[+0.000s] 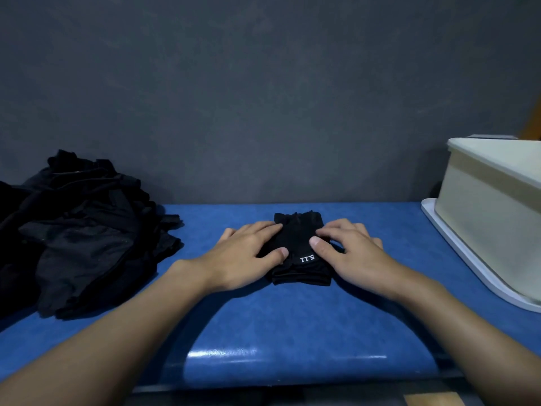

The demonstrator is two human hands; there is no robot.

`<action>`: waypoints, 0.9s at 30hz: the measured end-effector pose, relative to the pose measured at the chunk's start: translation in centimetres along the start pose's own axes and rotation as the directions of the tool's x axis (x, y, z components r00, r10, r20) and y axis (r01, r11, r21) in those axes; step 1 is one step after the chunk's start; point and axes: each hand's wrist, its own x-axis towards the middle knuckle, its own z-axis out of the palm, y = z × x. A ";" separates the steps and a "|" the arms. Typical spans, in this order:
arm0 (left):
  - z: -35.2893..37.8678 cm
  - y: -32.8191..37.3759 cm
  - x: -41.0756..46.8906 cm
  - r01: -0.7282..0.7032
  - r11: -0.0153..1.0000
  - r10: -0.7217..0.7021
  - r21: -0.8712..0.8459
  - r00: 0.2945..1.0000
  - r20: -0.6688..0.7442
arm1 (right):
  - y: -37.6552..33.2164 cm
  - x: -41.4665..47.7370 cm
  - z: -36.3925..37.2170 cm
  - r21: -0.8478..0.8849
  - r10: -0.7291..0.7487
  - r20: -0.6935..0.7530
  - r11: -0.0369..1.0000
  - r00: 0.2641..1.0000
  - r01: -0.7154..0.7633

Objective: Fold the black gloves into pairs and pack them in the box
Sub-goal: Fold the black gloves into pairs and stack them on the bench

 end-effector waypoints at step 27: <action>-0.2 -0.3 -0.1 -0.059 0.996 0.053 0.066 0.994 0.091 | 0.6 -0.9 -0.1 -0.078 -0.120 0.212 0.987 0.970 0.139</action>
